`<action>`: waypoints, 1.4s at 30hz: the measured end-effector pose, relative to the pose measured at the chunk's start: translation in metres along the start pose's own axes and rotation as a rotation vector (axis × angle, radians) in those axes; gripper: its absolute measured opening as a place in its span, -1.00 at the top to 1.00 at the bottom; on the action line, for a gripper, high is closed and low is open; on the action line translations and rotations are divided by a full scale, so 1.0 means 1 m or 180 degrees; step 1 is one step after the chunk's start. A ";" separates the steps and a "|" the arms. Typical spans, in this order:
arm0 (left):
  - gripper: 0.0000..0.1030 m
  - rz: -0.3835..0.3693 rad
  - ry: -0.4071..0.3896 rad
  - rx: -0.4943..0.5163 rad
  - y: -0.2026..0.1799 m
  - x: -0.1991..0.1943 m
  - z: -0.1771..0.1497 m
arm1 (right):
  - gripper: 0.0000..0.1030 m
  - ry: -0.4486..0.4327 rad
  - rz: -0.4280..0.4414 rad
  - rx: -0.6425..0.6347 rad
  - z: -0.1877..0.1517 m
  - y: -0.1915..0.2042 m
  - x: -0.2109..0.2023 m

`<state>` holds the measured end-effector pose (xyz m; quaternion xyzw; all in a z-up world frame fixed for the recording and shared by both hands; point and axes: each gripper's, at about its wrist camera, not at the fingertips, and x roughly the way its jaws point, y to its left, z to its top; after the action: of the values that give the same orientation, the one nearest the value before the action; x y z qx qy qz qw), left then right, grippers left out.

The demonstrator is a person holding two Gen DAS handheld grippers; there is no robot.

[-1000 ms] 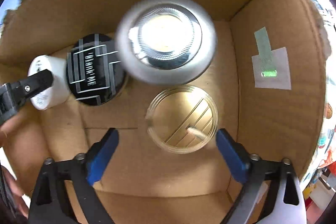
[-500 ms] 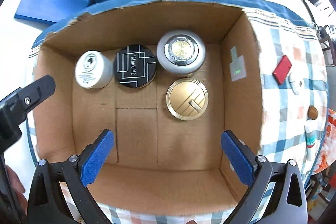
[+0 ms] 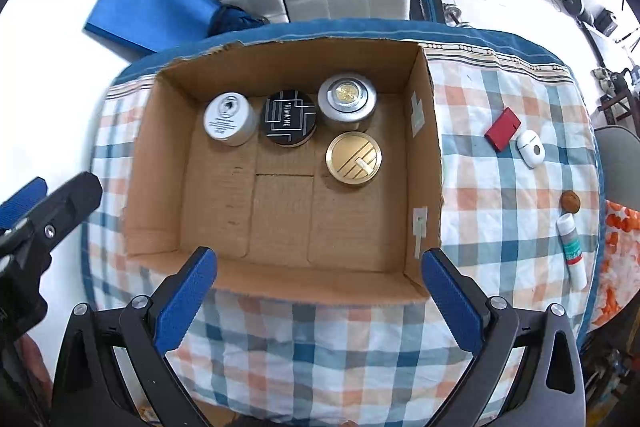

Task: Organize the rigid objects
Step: 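Withdraw both tools from the box toward the red block and earbud case, then grasp the red block with the left tool while the right tool grasps the white earbud case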

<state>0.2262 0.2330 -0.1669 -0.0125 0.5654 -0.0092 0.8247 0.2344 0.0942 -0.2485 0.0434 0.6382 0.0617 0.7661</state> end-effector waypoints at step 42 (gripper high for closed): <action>-0.98 0.0268 0.0583 0.0923 -0.326 0.229 0.093 | 0.00 0.0834 0.0024 0.0583 0.104 -0.376 0.170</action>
<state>0.3952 -0.0984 -0.3363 0.1311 0.6308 -0.0572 0.7626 0.3816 -0.2511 -0.4492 0.1070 0.7355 0.0112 0.6689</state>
